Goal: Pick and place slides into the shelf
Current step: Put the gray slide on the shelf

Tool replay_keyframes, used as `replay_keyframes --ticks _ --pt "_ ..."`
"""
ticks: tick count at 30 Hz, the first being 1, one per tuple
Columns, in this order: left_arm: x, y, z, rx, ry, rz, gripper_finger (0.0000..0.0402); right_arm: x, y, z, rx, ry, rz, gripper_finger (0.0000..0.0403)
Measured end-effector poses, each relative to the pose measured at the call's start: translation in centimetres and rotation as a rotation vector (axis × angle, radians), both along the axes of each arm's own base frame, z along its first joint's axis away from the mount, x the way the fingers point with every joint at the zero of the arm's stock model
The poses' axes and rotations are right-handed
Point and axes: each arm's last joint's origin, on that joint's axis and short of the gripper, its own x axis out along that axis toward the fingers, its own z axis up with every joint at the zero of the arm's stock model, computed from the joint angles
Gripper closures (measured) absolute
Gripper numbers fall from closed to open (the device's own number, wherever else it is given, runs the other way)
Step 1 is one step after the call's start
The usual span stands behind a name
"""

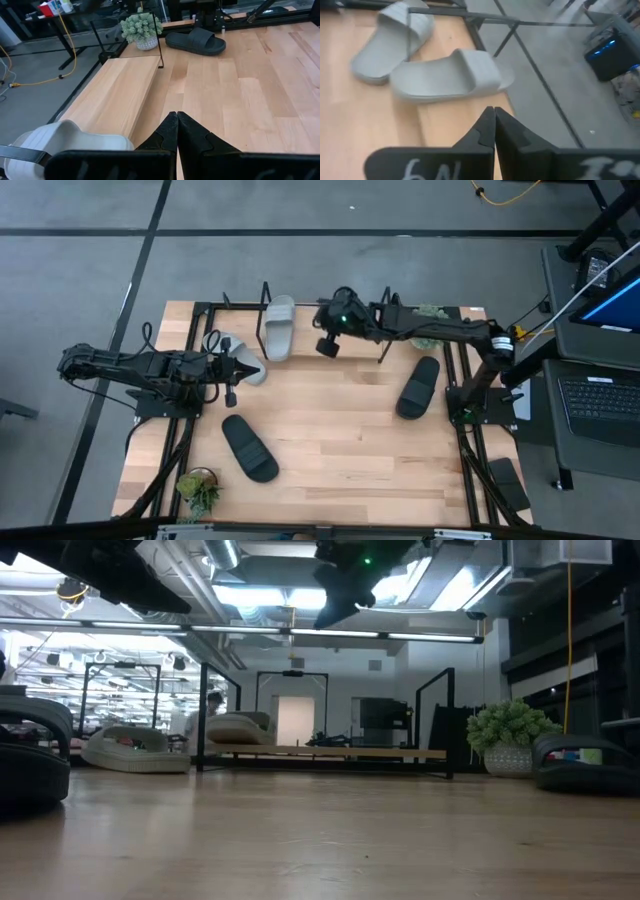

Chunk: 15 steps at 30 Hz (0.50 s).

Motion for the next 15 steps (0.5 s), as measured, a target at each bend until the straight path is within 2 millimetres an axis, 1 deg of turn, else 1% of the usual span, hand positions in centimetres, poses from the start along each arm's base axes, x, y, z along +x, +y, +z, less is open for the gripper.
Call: replay_keyframes --ticks 6,10,15 --pt "0.0 0.0 0.0 0.000 0.001 0.000 0.0401 -2.1 2.2 -3.4 0.036 -0.103 0.009 0.0400" --pt "0.0 0.0 0.0 -0.001 0.000 0.000 0.0401 -4.1 4.2 -4.0 0.034 -0.231 0.052 0.0400" --pt "0.0 0.0 0.0 -0.006 -0.002 0.002 0.0401 -6.6 6.6 -4.9 0.006 -0.351 0.136 0.0400"
